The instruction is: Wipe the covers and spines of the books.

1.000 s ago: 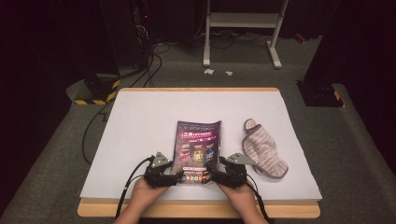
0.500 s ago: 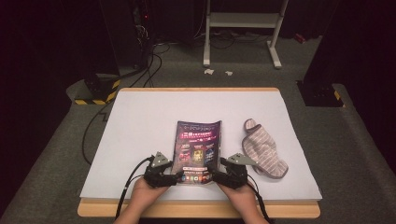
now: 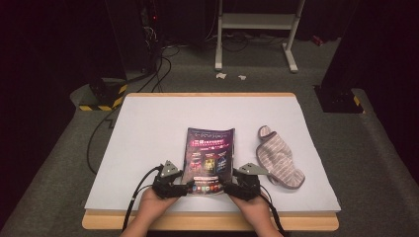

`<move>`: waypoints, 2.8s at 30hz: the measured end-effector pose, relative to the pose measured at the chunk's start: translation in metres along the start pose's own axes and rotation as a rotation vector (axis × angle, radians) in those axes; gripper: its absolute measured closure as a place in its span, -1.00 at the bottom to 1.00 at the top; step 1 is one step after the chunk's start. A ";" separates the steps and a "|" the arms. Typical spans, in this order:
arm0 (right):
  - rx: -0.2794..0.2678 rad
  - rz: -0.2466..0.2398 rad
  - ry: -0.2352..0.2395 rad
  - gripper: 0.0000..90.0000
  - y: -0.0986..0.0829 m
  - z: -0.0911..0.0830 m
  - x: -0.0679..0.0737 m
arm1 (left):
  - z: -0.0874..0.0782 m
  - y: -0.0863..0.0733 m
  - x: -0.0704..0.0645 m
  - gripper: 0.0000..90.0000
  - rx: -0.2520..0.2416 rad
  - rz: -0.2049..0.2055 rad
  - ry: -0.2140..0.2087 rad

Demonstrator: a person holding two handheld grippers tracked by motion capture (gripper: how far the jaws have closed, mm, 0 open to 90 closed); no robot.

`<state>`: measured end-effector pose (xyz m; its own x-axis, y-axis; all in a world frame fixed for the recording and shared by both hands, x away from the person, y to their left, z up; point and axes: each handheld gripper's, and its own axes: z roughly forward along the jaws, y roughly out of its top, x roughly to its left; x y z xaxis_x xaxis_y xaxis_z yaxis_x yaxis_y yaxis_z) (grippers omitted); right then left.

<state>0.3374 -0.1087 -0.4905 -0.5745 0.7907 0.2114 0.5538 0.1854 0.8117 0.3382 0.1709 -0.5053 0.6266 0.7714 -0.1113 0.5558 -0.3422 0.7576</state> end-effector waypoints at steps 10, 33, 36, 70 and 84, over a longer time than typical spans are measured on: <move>-0.001 0.028 -0.045 0.13 0.001 0.002 -0.020 | 0.001 0.002 -0.005 -0.12 0.015 0.020 -0.052; 0.048 0.069 -0.054 0.65 0.010 0.005 -0.039 | -0.019 -0.004 0.017 -0.08 -0.015 -0.045 -0.044; 0.042 0.082 -0.045 0.70 0.013 0.005 -0.043 | -0.022 -0.006 0.018 -0.08 -0.016 -0.053 -0.034; -0.126 -0.042 -0.075 0.87 0.061 -0.023 -0.027 | -0.035 -0.011 0.028 -0.07 -0.065 -0.074 -0.007; -0.189 -0.072 -0.083 0.88 0.079 -0.036 -0.020 | -0.036 -0.011 0.028 -0.07 -0.069 -0.075 -0.005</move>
<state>0.3705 -0.1311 -0.4109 -0.5529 0.8260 0.1096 0.3854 0.1369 0.9125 0.3298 0.2159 -0.4936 0.5872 0.7910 -0.1721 0.5621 -0.2454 0.7898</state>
